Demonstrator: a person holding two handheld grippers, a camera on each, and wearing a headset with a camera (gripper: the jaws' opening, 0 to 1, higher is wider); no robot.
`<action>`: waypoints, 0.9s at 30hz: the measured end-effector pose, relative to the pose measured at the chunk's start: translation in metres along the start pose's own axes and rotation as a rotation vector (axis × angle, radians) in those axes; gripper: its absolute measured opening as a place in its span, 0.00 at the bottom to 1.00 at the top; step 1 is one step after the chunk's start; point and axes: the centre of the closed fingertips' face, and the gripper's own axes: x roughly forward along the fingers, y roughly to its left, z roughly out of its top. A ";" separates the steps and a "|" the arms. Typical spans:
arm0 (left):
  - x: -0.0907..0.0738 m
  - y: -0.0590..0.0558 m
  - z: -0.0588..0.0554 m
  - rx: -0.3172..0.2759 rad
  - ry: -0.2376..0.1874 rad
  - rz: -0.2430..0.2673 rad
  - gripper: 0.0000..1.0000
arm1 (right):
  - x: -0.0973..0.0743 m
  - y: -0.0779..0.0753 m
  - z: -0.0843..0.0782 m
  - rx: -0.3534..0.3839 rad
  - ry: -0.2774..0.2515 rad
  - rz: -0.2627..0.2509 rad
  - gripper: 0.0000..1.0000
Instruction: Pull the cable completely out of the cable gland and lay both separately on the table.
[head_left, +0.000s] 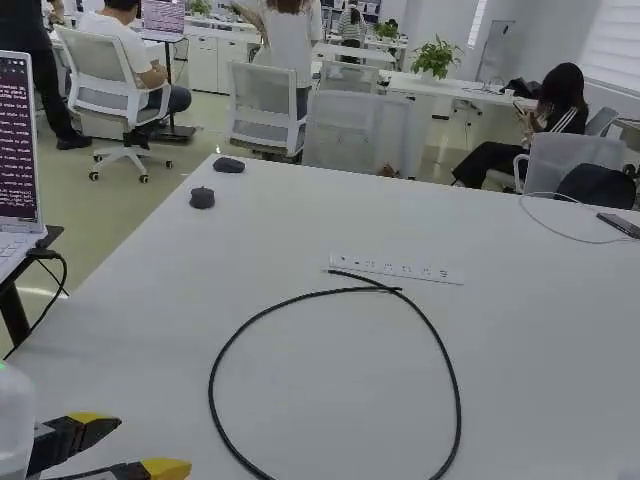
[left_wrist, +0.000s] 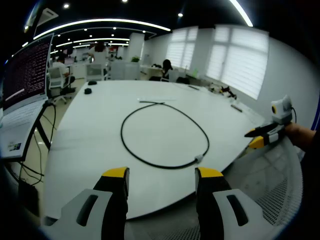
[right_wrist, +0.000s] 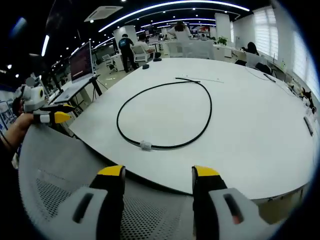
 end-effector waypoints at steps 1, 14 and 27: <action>0.000 0.001 0.001 -0.002 -0.004 0.005 0.48 | 0.000 0.000 0.000 0.000 0.002 0.000 0.49; 0.000 0.005 -0.001 0.000 0.003 0.024 0.42 | 0.001 -0.006 -0.004 -0.019 0.026 -0.031 0.49; 0.001 0.006 -0.002 0.007 0.008 0.028 0.40 | 0.001 -0.010 -0.003 0.014 0.011 -0.052 0.50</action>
